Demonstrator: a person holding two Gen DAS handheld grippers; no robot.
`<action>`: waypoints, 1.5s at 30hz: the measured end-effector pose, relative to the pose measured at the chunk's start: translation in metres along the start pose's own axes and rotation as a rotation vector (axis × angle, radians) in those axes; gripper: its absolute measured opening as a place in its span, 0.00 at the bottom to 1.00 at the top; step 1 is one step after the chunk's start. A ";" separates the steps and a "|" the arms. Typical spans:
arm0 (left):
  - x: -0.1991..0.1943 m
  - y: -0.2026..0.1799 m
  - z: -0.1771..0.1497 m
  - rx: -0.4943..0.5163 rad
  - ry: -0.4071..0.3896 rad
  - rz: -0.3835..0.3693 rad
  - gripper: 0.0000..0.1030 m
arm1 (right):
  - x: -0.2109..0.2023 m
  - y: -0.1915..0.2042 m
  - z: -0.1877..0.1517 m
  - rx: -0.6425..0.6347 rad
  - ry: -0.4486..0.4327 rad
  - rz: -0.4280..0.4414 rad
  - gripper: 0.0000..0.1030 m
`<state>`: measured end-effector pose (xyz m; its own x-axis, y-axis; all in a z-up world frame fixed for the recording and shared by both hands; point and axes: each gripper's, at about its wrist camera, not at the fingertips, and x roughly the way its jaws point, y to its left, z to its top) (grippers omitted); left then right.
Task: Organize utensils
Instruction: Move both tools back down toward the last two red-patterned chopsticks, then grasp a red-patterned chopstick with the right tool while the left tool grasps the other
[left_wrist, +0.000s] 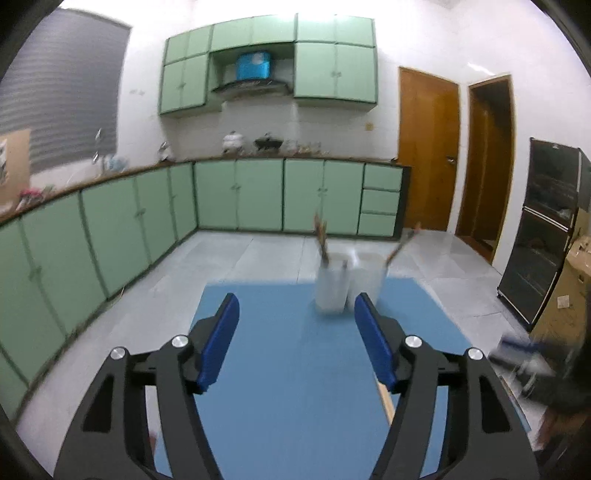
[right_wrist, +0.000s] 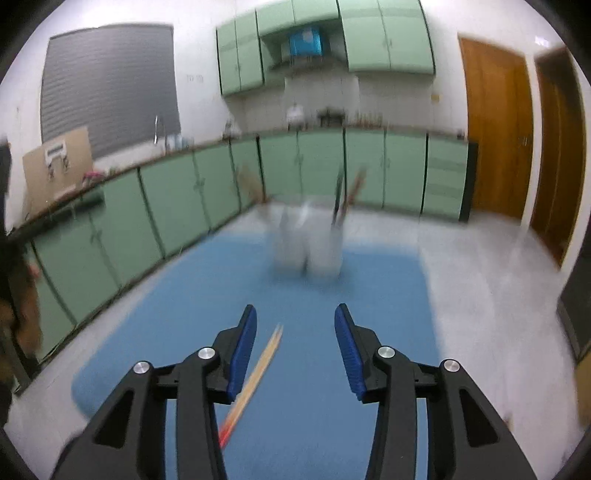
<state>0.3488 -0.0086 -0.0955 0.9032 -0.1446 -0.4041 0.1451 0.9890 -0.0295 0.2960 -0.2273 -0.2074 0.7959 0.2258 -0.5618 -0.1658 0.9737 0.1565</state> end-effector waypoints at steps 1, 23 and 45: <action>-0.010 0.002 -0.015 -0.014 0.013 0.012 0.62 | 0.007 0.006 -0.026 0.029 0.045 0.015 0.42; -0.057 0.010 -0.118 -0.137 0.170 0.014 0.62 | 0.013 0.029 -0.099 0.008 0.080 -0.064 0.44; -0.025 -0.072 -0.170 -0.056 0.264 -0.085 0.62 | 0.018 -0.030 -0.106 0.124 0.064 -0.166 0.07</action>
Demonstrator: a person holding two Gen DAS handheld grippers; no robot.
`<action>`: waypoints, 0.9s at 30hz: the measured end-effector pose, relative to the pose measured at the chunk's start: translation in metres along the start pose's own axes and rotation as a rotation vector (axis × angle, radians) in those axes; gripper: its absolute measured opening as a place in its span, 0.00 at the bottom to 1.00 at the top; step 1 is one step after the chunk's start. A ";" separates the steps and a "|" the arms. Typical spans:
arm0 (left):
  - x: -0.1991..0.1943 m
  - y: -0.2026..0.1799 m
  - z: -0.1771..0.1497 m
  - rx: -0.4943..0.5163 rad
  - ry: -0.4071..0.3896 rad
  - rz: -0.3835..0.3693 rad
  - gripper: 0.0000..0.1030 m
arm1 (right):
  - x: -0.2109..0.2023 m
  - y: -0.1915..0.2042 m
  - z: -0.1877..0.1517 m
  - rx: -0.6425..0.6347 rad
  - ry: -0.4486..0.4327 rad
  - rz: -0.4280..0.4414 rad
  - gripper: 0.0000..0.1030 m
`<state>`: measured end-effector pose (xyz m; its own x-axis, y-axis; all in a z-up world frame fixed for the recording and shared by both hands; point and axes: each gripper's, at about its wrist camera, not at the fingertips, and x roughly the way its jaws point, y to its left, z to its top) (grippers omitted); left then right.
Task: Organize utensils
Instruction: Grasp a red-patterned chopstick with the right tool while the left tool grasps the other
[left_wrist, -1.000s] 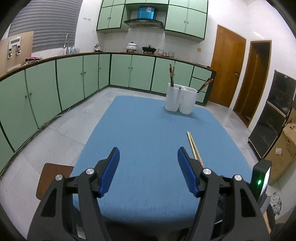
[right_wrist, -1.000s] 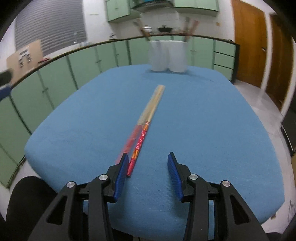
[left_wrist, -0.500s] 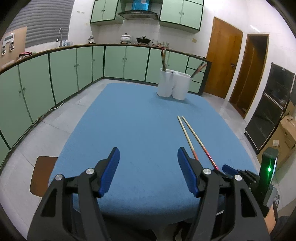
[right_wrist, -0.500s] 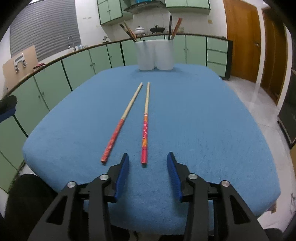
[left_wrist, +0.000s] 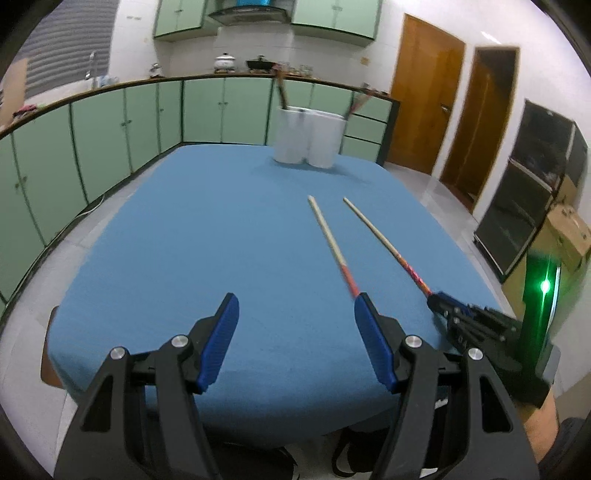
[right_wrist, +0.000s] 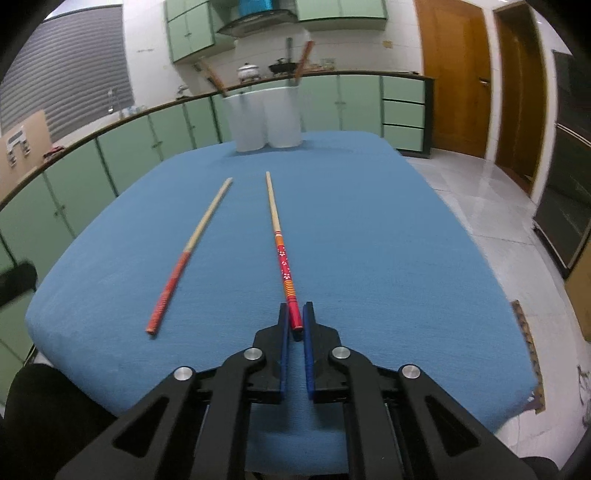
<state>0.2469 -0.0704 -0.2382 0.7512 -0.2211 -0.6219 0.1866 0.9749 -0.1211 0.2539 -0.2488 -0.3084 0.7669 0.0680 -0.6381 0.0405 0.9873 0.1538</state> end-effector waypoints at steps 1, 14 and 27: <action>0.004 -0.007 -0.002 0.010 0.001 -0.005 0.62 | 0.000 -0.003 0.001 0.010 -0.002 -0.005 0.07; 0.050 -0.050 -0.015 0.048 0.043 0.022 0.60 | -0.005 -0.025 -0.001 0.029 -0.017 0.010 0.07; 0.073 -0.044 -0.019 0.003 0.059 0.074 0.22 | -0.007 -0.017 -0.005 -0.041 -0.031 0.021 0.13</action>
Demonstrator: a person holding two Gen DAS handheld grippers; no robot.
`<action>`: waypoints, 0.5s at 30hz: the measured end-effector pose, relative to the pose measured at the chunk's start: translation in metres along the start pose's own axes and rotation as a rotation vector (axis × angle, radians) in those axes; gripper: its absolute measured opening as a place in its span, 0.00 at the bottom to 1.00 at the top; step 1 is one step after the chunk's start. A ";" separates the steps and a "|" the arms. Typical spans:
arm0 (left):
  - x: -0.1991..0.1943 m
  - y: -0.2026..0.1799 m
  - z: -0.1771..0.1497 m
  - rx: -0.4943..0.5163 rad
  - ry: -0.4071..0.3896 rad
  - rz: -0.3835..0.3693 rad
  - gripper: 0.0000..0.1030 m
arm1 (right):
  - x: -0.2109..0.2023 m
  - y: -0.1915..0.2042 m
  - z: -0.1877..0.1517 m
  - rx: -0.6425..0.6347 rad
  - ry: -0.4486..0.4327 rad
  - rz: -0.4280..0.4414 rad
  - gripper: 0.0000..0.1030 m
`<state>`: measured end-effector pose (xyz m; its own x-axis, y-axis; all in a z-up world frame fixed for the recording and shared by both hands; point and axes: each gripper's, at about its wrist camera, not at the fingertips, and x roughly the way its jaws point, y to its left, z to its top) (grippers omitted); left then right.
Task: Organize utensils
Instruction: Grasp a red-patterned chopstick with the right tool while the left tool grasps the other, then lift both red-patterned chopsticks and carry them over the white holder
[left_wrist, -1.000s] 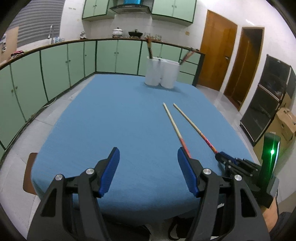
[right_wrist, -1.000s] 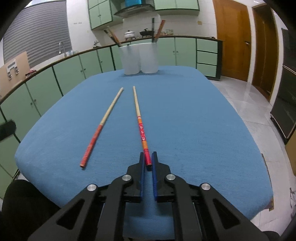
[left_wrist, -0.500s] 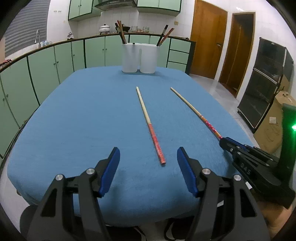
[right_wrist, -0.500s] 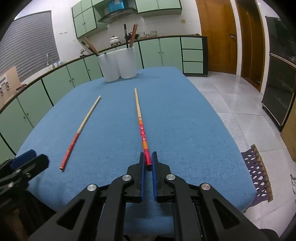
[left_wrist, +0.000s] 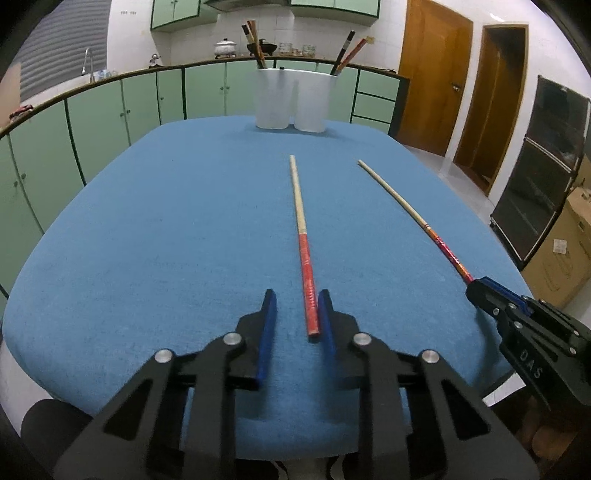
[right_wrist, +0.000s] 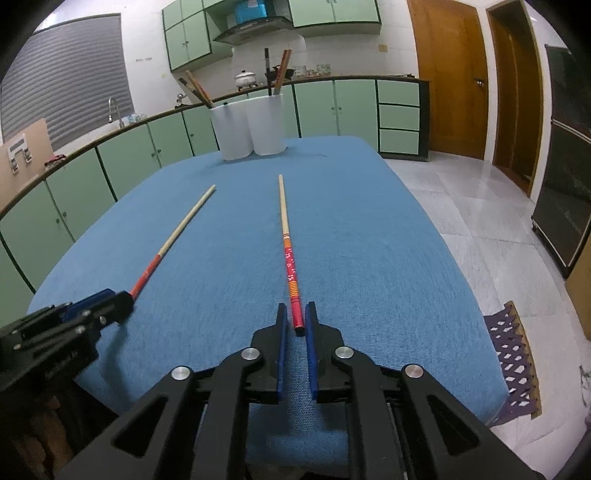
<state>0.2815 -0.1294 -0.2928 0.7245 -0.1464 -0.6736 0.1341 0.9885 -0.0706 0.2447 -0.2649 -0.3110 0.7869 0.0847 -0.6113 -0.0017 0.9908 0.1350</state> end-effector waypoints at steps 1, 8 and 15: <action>0.000 -0.001 -0.001 0.006 -0.003 0.003 0.22 | 0.000 0.002 -0.001 -0.011 -0.002 -0.002 0.16; -0.001 -0.005 -0.002 0.037 -0.020 0.005 0.09 | 0.001 0.006 0.000 -0.045 -0.004 -0.021 0.12; -0.006 -0.005 0.003 0.037 -0.027 -0.031 0.05 | -0.011 0.009 0.005 -0.042 -0.013 -0.007 0.06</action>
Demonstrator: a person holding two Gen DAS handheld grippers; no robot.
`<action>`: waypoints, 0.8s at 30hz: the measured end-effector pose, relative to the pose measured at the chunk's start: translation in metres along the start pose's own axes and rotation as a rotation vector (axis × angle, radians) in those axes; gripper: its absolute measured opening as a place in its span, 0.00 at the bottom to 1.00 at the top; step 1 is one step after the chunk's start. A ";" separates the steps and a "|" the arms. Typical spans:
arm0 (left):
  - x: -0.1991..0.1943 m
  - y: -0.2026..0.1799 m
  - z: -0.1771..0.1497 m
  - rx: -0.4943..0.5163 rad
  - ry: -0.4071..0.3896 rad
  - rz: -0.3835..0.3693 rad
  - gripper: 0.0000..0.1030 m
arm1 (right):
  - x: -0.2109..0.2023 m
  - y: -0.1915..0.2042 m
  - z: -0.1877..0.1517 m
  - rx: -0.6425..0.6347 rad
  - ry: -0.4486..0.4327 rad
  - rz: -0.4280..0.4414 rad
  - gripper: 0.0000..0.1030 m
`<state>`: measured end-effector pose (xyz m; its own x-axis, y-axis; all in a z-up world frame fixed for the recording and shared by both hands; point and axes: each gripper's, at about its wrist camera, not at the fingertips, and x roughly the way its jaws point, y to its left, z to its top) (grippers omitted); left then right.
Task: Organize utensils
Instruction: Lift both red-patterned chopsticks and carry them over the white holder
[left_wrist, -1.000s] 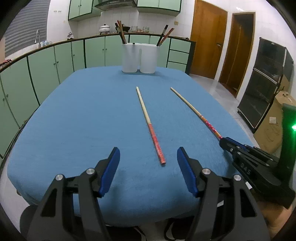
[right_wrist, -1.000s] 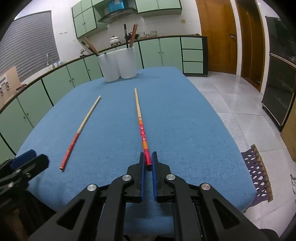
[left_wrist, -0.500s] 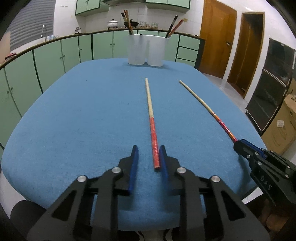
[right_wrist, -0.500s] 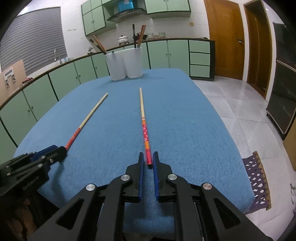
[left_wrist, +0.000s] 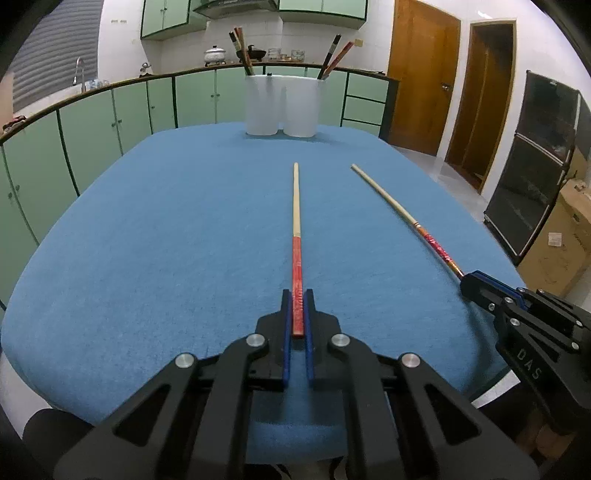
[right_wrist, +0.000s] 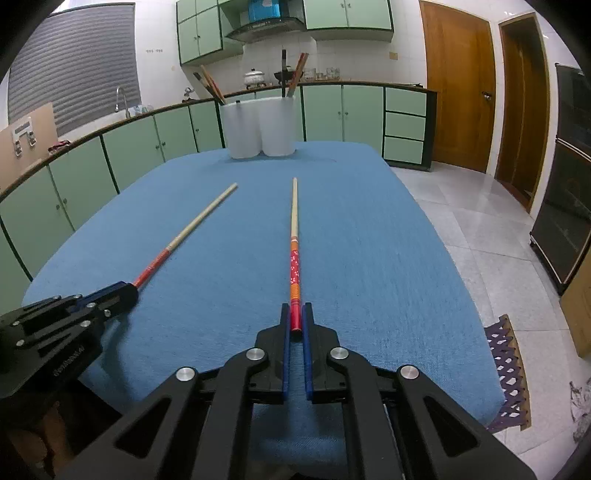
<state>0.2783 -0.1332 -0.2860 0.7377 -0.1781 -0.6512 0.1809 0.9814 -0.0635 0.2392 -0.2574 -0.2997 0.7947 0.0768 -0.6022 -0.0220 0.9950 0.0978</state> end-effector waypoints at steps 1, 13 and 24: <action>-0.004 -0.002 0.002 0.006 -0.007 -0.003 0.05 | -0.004 0.000 0.001 0.000 -0.006 0.001 0.06; -0.047 0.007 0.018 -0.032 -0.026 -0.019 0.05 | -0.058 0.003 0.024 0.007 -0.102 0.029 0.06; -0.084 0.019 0.040 -0.053 -0.025 0.001 0.05 | -0.082 0.011 0.051 -0.021 -0.146 0.051 0.06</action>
<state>0.2460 -0.1023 -0.2027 0.7539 -0.1782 -0.6323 0.1460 0.9839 -0.1033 0.2047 -0.2563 -0.2086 0.8717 0.1182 -0.4755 -0.0757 0.9913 0.1077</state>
